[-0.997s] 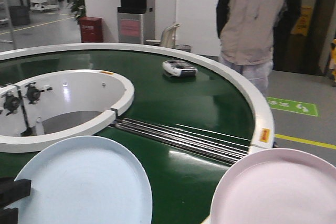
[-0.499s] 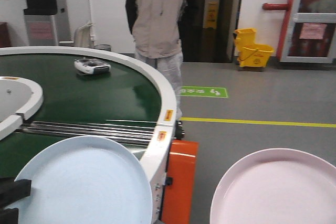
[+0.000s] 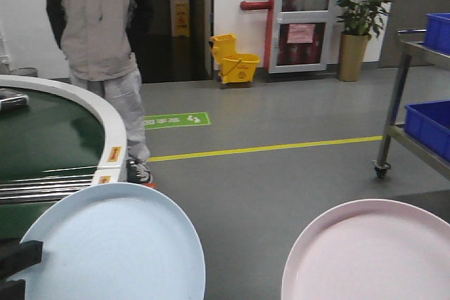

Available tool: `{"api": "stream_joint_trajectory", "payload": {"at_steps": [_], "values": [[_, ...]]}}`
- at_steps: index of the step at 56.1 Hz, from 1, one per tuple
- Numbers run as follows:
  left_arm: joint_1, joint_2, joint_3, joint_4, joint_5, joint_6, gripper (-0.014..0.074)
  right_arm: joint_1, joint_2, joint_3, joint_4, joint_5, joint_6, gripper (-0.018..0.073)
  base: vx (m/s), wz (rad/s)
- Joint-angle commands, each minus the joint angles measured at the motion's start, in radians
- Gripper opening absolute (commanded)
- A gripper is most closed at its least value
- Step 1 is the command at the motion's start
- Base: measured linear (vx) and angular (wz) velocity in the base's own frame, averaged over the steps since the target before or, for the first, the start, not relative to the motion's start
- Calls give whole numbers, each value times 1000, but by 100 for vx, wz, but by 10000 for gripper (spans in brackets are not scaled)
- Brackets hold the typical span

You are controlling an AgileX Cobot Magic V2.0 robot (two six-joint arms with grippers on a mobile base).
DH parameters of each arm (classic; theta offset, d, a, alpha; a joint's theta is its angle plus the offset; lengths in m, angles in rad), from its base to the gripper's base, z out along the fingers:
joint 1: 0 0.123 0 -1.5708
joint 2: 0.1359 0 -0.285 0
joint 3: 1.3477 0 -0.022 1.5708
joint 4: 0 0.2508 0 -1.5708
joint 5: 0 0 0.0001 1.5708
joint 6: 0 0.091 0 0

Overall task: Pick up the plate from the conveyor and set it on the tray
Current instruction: 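Hold both plates raised while the base turns away from the conveyor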

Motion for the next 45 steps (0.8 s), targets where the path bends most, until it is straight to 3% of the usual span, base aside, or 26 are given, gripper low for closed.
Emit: {"api": "stream_joint_trajectory", "payload": {"at_steps": [1, 45], "values": [[-3, -11, -31, -16, -82, -4, 3, -6, -1, -28, 5, -73, -3, -9, -1, -50], [-3, -11, -31, -16, -82, -4, 3, -6, -1, -28, 5, -72, -3, -9, 18, -59]]}}
